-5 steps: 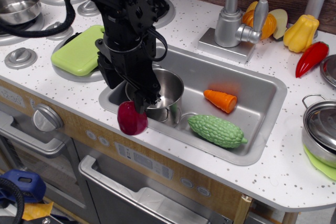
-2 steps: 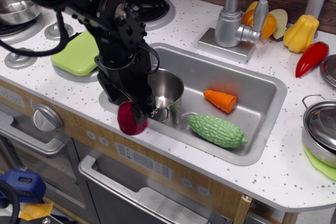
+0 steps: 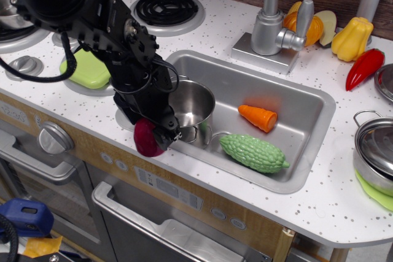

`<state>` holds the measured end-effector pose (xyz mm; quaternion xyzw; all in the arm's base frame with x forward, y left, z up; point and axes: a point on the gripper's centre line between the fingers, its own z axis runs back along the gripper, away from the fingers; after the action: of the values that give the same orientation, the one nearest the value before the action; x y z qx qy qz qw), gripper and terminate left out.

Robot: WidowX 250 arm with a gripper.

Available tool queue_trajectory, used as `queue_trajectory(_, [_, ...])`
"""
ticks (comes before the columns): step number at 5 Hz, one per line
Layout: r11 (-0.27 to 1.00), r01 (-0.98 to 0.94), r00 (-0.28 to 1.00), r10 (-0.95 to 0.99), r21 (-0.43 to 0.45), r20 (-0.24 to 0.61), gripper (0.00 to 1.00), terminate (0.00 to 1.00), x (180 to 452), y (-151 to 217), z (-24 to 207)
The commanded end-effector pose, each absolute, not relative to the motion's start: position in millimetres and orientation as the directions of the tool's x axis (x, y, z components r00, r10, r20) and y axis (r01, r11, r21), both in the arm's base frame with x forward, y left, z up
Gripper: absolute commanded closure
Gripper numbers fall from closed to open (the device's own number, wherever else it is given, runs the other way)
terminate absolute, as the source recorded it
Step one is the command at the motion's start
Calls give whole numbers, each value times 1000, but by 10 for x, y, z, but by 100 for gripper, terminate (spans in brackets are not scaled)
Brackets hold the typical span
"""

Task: Put sweet potato in pot which is in sink

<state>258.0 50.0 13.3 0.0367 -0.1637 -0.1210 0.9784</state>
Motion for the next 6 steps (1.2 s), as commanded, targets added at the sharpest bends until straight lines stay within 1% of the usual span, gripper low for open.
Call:
queue_trajectory(1, [976,179,919,-210,121,334,100,0,2584,525,140])
queue_trajectory(2, [980,168,916,-197,111,351,0,0,2577,529,113])
queue_trajectory(3, [978,168,913,-203,126,353,0,0,2589,530,134])
queue_trajectory(4, [961,205,906,-258,185,337,100,0,2644,516,362])
queue_trajectory(5, [925,268,860,-355,268,366,100,0,2773,527,502])
queue_trajectory(6, [884,331,818,-443,329,368,100,0,3000,545,566])
